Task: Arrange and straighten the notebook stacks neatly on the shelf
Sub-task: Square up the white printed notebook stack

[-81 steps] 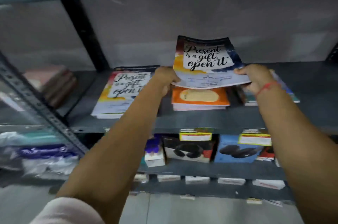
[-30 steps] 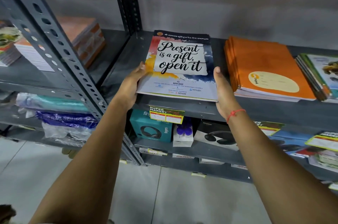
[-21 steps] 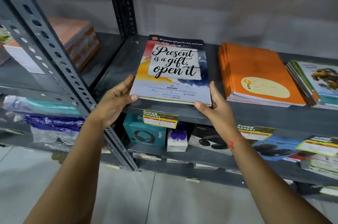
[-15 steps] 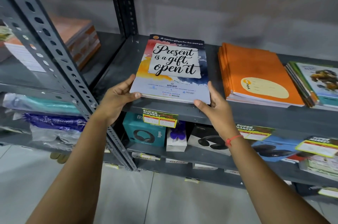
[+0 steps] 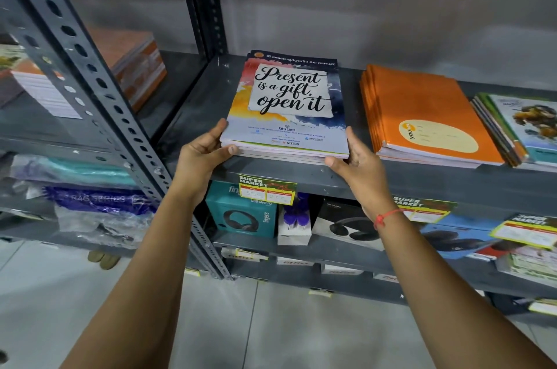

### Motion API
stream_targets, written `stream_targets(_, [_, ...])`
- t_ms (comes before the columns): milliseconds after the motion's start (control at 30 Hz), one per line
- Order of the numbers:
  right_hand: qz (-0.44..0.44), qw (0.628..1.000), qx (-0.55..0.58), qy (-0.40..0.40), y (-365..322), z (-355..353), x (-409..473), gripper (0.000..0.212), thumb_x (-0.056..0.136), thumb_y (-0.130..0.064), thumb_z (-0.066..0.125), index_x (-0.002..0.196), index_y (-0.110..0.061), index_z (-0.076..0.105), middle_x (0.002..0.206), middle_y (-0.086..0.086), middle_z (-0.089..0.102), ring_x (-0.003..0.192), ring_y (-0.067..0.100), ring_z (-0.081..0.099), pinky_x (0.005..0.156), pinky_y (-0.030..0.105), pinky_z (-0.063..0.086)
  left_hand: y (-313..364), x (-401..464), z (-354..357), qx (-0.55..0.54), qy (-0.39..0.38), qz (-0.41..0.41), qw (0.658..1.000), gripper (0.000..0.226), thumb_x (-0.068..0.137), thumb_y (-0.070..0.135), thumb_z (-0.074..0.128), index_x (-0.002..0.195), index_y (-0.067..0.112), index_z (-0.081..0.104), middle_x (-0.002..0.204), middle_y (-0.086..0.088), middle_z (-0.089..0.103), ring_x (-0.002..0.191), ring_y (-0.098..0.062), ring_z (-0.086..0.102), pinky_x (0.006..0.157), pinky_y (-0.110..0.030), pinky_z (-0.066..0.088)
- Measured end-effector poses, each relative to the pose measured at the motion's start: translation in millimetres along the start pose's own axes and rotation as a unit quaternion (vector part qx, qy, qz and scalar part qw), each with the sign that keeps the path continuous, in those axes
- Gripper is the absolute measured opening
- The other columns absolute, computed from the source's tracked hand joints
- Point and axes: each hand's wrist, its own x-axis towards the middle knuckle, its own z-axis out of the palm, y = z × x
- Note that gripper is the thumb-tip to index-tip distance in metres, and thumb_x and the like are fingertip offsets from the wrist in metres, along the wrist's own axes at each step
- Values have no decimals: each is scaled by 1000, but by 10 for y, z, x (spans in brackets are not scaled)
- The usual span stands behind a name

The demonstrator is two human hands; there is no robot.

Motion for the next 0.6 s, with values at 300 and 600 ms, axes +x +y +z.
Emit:
stream_targets(300, [4,1000,7,19,67,37,25,69,83,-11,65,144,-13,32,138,-11,47,127,6,48,110,29,38,-12,60,19,-4,53,10,999,47,85,-3,61,131,0,52,95,14,73,79,3,62,83,-9,51])
stream_targets(600, [10,999,0,31,26,63,14,68,84,-14,64,144,-15,31,118,-25,47,119,0,48,105,20,38,-53,113,65,-8,67,4,998,48,86,1,61,133,7,51,80,9,60,74,-3,52,65,0,49])
